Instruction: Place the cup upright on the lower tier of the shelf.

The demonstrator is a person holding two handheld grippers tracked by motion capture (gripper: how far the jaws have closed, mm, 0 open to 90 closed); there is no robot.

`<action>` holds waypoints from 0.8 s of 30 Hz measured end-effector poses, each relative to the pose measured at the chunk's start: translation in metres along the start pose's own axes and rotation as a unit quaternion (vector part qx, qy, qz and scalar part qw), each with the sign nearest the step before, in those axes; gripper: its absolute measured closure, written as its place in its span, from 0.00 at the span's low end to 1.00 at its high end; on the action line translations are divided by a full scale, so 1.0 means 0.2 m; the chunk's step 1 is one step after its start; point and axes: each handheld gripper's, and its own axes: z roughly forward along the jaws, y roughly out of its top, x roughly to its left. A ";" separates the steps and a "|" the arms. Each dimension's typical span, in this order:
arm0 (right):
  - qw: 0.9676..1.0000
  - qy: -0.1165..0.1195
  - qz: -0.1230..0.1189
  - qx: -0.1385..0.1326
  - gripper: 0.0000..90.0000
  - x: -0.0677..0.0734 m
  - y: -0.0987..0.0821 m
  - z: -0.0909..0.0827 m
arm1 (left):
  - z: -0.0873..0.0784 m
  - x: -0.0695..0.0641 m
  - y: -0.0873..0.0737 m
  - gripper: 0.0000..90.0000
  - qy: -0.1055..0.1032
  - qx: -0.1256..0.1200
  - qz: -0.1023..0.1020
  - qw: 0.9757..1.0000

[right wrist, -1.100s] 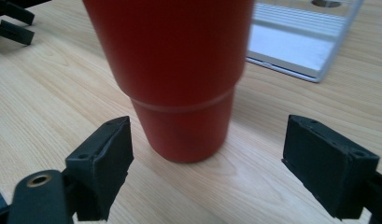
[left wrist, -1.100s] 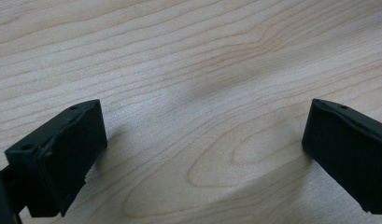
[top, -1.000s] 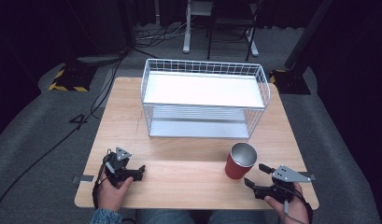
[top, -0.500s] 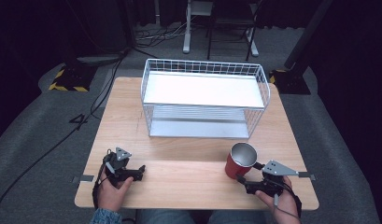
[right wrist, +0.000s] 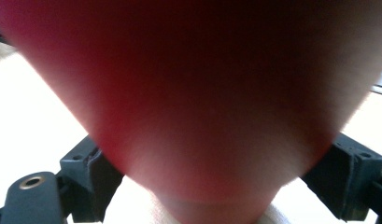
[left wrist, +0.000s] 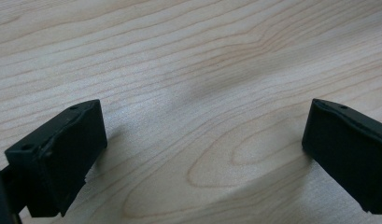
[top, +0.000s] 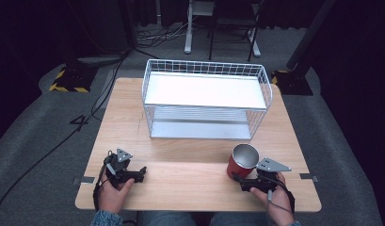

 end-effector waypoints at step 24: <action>1.000 -0.011 -0.001 -0.014 0.18 0.00 0.00 0.03 | 0.00 0.00 0.00 0.00 0.000 0.000 0.000 1.000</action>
